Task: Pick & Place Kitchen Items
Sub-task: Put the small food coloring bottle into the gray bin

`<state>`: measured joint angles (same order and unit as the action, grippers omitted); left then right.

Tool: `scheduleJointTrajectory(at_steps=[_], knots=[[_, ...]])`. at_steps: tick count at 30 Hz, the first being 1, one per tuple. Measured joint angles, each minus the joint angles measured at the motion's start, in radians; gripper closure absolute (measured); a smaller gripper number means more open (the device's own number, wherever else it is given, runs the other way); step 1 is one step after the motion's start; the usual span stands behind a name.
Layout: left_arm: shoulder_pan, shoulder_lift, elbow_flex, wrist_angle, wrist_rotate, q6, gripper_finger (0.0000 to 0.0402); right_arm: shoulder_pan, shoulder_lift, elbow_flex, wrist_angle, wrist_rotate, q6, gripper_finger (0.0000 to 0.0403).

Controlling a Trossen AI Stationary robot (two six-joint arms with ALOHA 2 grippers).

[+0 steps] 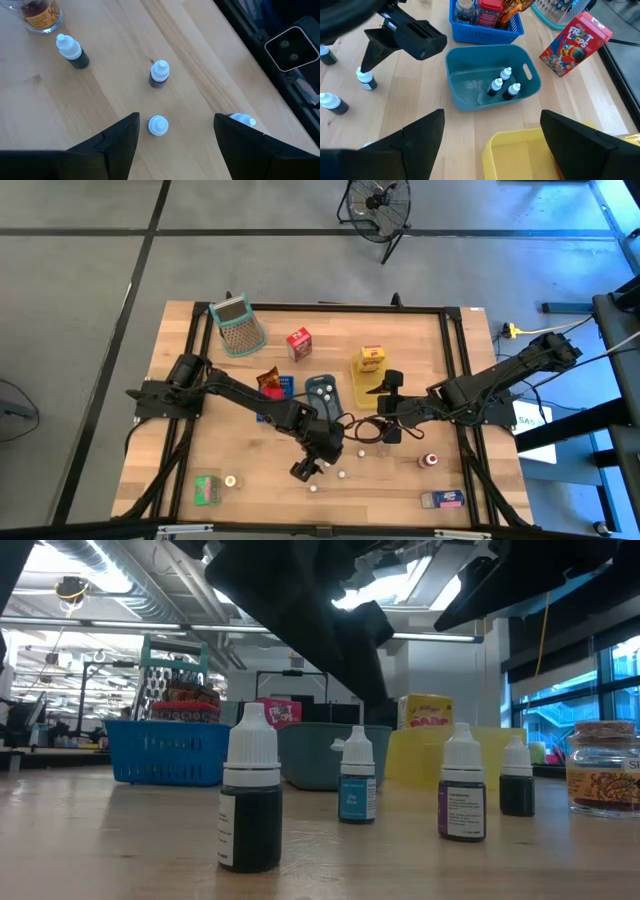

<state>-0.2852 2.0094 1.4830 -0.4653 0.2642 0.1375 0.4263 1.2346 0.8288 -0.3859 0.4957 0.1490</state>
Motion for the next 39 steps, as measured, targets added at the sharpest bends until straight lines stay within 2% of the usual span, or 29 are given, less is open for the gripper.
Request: scheduleJointTrajectory(at_steps=[30,39], knots=[[0.006,0.000,0.000,-0.063,-0.004,0.019,0.0151,0.004,0.000,0.000,-0.022,-0.009,-0.037,0.0070],[0.018,0.000,0.000,-0.062,-0.050,0.034,0.0151,0.004,0.001,0.000,-0.022,-0.009,-0.037,0.0070]])
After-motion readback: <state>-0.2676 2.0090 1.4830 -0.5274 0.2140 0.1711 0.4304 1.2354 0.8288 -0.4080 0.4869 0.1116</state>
